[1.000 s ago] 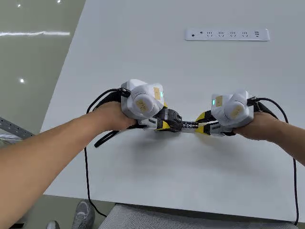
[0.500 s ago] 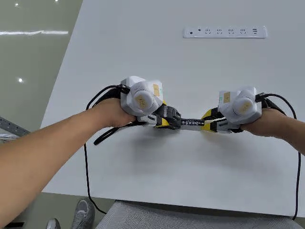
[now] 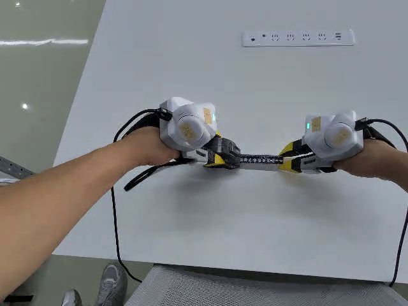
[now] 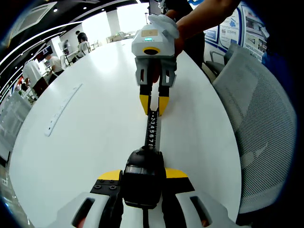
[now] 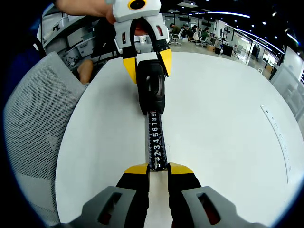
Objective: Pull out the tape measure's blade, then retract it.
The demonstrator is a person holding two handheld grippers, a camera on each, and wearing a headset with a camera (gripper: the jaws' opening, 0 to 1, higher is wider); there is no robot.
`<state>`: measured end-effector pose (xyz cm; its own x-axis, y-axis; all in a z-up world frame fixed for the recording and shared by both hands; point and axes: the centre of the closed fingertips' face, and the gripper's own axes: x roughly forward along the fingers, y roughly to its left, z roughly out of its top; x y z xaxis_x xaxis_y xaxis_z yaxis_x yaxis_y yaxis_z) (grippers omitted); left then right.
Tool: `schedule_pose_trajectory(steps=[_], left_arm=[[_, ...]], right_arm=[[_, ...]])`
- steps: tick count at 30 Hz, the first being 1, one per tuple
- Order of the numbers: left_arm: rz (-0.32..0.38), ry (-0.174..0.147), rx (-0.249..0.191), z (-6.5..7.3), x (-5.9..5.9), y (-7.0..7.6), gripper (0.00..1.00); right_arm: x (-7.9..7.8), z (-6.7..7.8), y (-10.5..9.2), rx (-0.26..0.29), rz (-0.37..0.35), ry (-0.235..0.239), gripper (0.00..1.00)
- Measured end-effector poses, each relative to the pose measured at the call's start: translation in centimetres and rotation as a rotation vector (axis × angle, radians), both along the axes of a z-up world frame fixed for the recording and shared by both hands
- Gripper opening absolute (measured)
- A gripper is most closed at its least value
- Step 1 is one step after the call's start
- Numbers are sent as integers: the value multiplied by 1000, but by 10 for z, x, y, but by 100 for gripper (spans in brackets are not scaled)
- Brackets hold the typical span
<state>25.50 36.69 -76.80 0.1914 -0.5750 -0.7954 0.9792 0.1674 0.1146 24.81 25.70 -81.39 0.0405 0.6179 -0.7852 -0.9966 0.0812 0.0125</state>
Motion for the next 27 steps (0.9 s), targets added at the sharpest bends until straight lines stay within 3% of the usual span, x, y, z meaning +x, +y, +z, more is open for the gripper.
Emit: schedule_pose_trajectory(steps=[27], left_arm=[[-13, 1, 18, 0, 0, -2, 26]], right_arm=[[-1, -1, -45, -30, -44, 31, 10]])
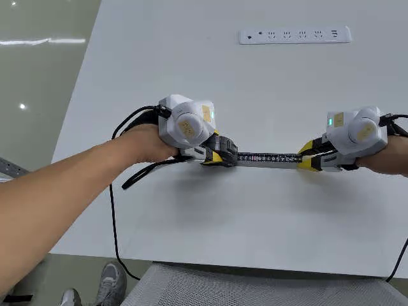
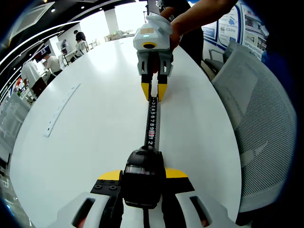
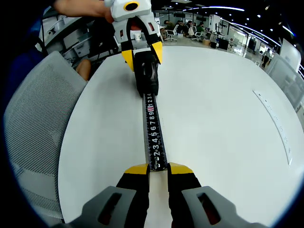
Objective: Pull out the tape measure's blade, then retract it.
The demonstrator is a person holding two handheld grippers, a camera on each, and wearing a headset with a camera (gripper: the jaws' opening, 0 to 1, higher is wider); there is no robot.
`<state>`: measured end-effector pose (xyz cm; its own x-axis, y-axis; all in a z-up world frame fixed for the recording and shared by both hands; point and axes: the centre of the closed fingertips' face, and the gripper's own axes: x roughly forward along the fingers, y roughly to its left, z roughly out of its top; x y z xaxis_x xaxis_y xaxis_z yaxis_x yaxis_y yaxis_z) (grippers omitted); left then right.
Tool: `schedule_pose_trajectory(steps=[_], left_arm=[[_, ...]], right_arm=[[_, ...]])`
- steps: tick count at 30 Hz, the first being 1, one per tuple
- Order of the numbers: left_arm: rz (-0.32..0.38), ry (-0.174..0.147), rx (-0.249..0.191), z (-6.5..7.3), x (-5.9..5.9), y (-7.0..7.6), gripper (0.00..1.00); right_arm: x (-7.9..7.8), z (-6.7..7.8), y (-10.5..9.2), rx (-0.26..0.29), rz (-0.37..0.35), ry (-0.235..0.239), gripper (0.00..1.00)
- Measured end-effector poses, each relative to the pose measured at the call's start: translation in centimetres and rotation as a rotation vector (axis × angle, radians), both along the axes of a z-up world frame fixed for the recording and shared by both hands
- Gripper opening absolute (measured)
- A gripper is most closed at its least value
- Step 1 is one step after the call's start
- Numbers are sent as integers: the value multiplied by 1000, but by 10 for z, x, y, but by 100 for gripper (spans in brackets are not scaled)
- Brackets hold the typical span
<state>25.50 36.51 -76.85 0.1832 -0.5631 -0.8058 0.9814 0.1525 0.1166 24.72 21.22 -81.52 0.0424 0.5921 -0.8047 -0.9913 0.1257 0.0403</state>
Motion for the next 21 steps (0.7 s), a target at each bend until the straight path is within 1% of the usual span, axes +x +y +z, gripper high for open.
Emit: schedule_pose_trajectory(steps=[6, 21], left_arm=[[-1, 0, 2, -1, 0, 0, 26], [-6, 0, 8, -2, 1, -1, 26]], right_arm=[[1, -1, -9, -6, -8, 4, 9], [-1, -3, -37, -31, -25, 14, 9]])
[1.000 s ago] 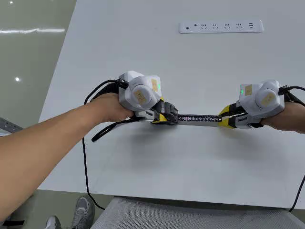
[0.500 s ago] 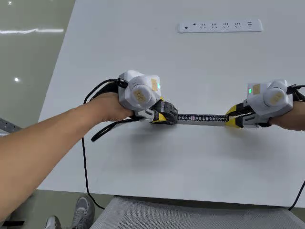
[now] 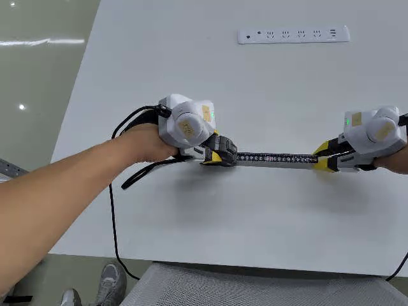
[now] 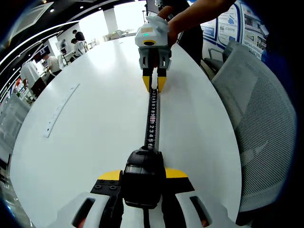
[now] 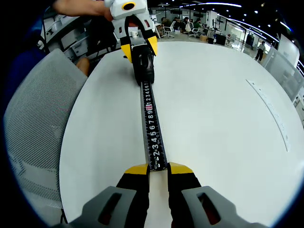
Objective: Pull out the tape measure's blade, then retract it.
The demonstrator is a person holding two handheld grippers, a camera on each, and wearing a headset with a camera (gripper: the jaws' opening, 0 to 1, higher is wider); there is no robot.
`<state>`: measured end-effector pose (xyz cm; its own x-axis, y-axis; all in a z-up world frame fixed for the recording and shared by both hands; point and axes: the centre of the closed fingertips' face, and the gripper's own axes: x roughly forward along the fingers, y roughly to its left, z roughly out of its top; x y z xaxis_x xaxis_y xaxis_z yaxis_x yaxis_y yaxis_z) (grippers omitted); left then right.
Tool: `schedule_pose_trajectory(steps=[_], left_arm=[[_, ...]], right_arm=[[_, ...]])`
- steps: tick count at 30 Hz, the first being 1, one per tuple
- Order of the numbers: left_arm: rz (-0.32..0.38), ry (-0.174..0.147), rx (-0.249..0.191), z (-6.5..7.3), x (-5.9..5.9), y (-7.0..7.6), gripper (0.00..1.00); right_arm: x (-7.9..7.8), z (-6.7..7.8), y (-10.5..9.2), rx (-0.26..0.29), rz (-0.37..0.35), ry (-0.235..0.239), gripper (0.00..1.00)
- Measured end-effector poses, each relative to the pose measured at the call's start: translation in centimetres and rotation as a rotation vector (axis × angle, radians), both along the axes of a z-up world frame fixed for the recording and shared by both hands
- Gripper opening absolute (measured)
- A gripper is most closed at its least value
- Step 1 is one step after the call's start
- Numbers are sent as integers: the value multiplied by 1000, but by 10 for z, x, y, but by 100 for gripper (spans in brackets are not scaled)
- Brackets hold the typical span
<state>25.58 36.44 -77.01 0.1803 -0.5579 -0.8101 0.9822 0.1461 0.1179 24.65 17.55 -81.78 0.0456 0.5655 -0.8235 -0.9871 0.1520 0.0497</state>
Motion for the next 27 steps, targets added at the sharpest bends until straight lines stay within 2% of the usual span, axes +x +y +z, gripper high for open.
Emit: schedule_pose_trajectory(steps=[27], left_arm=[[-2, 0, 4, 0, 0, -1, 26]], right_arm=[[1, -3, -40, -44, -11, 18, 9]])
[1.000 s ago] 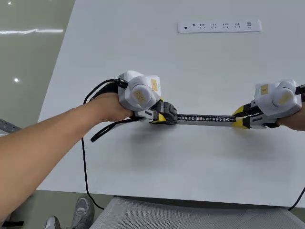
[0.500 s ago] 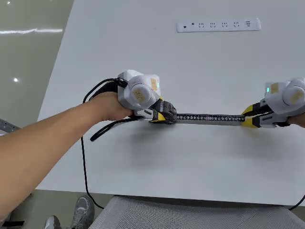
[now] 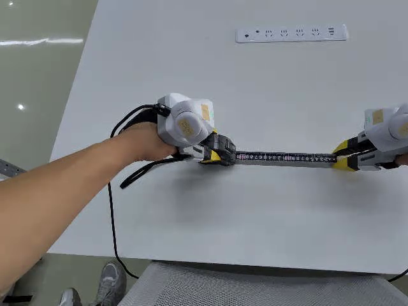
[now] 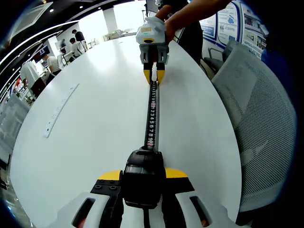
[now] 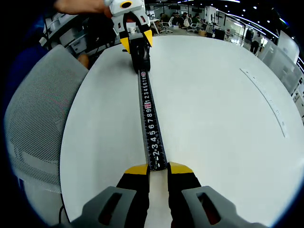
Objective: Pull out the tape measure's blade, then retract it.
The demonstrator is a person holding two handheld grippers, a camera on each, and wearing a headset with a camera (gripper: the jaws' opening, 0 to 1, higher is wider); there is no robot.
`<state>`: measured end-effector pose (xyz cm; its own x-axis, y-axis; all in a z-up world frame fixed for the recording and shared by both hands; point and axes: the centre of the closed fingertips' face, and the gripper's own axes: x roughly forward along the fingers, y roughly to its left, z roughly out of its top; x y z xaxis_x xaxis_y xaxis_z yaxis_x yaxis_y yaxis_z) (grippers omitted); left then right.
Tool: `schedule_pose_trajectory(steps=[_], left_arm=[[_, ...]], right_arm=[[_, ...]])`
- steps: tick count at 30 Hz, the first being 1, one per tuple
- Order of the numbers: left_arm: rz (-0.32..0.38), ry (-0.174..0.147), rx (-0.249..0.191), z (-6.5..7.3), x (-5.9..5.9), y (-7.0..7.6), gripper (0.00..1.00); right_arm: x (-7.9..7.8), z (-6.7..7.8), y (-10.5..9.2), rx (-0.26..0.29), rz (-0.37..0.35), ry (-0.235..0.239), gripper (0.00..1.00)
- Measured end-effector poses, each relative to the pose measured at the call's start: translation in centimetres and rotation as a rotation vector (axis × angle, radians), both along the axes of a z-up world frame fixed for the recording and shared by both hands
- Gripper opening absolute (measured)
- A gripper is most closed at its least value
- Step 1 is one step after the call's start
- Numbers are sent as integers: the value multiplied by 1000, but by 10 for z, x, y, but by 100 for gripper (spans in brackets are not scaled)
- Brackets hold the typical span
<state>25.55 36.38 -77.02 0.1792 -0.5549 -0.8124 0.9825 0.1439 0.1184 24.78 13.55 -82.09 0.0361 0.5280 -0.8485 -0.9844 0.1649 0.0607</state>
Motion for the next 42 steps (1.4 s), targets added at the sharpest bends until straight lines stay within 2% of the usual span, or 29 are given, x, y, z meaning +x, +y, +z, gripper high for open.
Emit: schedule_pose_trajectory(steps=[11, 23, 30, 42], left_arm=[[-2, 2, 2, -1, 0, 0, 26], [-2, -3, -3, -2, 2, -1, 27], [-1, -20, -12, -4, 3, -3, 27], [12, -29, -38, -4, 4, -2, 29]], right_arm=[[3, -2, -11, -7, -8, 2, 9], [1, -1, -9, 0, -11, -6, 10], [-1, -1, -8, -16, 39, -50, 11], [-1, 2, -8, -24, 36, -65, 12]])
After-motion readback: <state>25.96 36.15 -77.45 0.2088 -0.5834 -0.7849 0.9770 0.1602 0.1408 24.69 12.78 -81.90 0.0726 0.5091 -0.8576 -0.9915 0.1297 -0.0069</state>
